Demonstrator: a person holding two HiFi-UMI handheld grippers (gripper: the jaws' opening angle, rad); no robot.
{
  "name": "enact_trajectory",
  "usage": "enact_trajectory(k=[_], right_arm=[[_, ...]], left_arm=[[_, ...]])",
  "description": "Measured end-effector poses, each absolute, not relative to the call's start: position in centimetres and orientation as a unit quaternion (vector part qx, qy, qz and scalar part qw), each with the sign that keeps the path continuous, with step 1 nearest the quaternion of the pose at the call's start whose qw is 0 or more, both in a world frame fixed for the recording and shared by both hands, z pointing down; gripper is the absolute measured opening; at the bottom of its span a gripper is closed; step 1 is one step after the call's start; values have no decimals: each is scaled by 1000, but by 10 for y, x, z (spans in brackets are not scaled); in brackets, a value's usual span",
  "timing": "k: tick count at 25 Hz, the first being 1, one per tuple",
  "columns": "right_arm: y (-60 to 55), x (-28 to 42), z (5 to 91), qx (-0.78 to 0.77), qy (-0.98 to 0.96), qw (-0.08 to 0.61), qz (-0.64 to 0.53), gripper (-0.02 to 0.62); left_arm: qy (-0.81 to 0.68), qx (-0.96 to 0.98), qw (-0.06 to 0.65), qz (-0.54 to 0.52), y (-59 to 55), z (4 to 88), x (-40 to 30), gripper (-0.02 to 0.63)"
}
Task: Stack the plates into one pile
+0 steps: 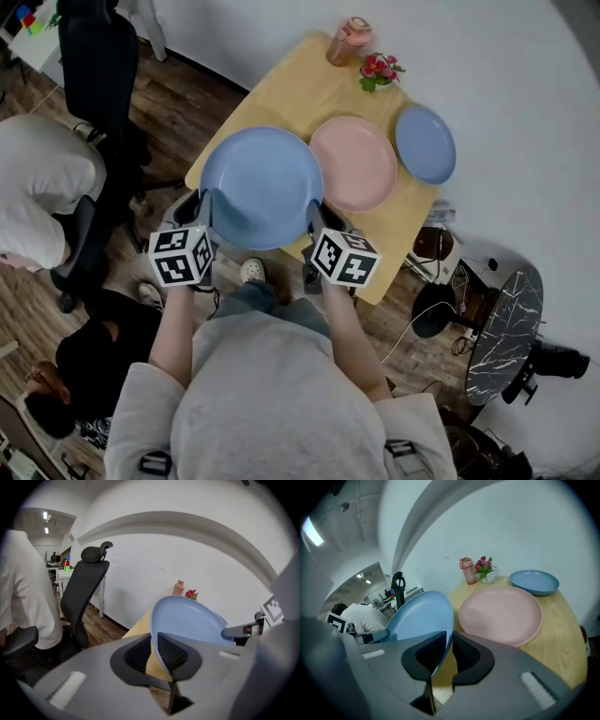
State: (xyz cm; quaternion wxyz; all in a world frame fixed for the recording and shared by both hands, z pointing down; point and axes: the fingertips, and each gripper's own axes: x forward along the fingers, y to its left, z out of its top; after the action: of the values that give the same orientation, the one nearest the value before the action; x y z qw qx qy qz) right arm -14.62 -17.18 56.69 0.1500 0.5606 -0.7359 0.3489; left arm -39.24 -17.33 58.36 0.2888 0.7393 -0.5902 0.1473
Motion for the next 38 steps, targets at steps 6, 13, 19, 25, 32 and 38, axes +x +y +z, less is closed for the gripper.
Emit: enact_trajectory(k=[6,13,19,25,32,38], right_arm=[[-170,-123,543,590,-728,122,328,46],[-167,-84,520,619,-714,100,311,44],[-168,-50,509,630,-709,88,304,43],[-176,-13,500,631,-711,85,297,40],[-192,34,495,625,-717,93,295,40],[-213,62,498,610,-728,103,296,38]], left_arm=[[-570,767,268,125,-187,559,-369,104],[-542,794,251,110,-199,536,-328,104],[-533,804,241,105,-206,523,-294,104],[-534,804,242,100,-211,517,-257,104],[-542,797,246,98,-219,512,-211,104],[-554,788,248,106,-230,514,-184,107]])
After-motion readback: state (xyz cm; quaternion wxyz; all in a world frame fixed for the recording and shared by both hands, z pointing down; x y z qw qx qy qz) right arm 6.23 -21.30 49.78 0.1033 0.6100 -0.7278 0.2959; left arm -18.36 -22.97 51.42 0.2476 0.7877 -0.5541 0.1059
